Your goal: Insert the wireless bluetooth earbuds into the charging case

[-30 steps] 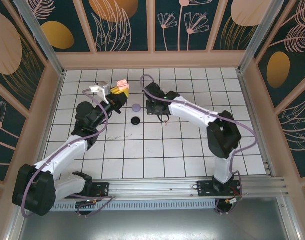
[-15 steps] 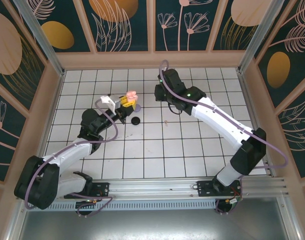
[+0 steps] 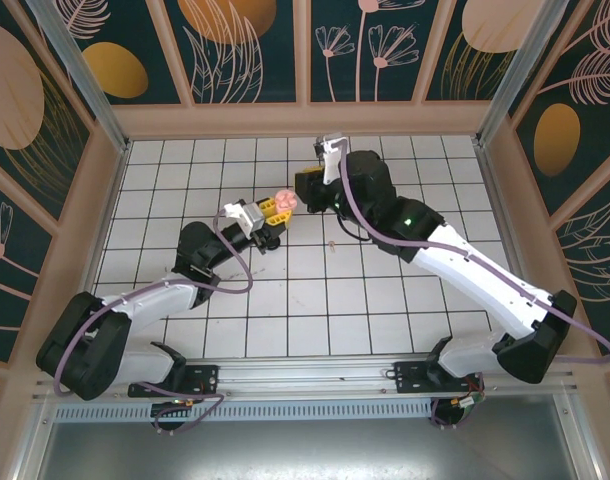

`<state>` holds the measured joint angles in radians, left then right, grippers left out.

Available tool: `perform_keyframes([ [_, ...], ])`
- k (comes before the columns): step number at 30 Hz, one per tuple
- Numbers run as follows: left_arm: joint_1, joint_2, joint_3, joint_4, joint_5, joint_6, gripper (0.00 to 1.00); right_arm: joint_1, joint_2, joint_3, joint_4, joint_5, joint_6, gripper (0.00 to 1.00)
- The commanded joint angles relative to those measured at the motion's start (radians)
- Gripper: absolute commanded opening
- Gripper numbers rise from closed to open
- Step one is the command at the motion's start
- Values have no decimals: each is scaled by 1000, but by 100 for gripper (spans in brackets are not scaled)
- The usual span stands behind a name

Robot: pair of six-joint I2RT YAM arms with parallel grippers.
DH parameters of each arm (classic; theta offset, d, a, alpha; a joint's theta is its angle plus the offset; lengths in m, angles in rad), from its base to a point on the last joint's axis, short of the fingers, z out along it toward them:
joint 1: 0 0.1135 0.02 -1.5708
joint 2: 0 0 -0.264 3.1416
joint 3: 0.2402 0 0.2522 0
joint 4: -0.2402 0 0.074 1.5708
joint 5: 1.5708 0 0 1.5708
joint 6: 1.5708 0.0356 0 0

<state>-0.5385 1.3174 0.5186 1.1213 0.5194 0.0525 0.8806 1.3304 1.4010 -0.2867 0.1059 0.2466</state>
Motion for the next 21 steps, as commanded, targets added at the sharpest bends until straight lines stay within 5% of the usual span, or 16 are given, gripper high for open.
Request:
perform_keyframes([
  [1,-11,8,43,78,11,-9,0,22,-35,-41,97,-40,-57,20],
  [21,-21,-27,53,84,11,-53,0,75,-32,-78,146,-25,-58,19],
])
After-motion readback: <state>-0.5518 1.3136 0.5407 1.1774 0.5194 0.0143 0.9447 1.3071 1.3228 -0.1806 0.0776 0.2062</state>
